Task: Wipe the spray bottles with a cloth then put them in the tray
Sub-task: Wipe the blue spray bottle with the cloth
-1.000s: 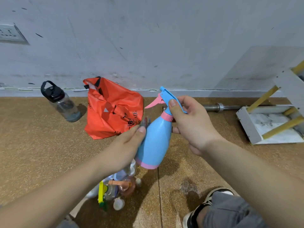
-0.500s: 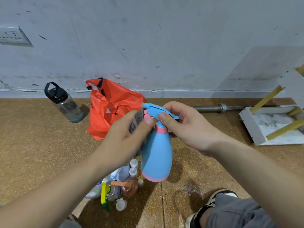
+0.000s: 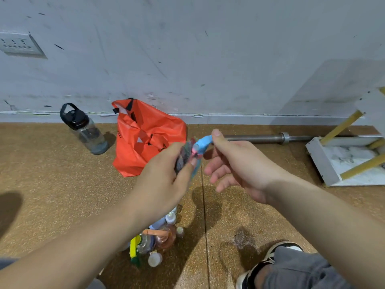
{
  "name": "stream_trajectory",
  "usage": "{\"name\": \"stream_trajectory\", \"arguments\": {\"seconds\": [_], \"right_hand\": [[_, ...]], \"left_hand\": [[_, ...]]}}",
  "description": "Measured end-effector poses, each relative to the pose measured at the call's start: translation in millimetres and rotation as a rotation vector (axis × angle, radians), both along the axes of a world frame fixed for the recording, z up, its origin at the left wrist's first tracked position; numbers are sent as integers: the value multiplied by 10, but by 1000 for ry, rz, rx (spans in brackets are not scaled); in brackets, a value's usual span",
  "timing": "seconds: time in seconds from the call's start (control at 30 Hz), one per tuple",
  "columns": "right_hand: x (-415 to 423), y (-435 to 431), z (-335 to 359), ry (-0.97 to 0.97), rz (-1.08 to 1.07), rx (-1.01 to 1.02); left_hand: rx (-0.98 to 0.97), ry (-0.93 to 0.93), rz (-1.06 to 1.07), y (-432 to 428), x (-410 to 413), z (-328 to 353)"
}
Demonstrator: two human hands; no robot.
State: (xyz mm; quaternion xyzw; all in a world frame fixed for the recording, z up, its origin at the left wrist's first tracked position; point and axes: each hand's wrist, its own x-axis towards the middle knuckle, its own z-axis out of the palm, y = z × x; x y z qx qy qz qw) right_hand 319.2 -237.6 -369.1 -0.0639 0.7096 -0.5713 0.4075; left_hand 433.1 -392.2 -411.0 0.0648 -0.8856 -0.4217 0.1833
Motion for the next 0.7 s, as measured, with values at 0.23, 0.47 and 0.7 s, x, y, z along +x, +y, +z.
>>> {"name": "stream_trajectory", "arguments": {"seconds": [0.23,0.47,0.7], "right_hand": [[5,44,-105,-25,-35,27],[-241,148,-30,97,-81,96],[-152,96,-116,354,79,112]], "left_hand": [[-558,-14,-271,33,46,-99],[830,-185,499,-58,-15,62],[45,66,231,-33,107,289]]}}
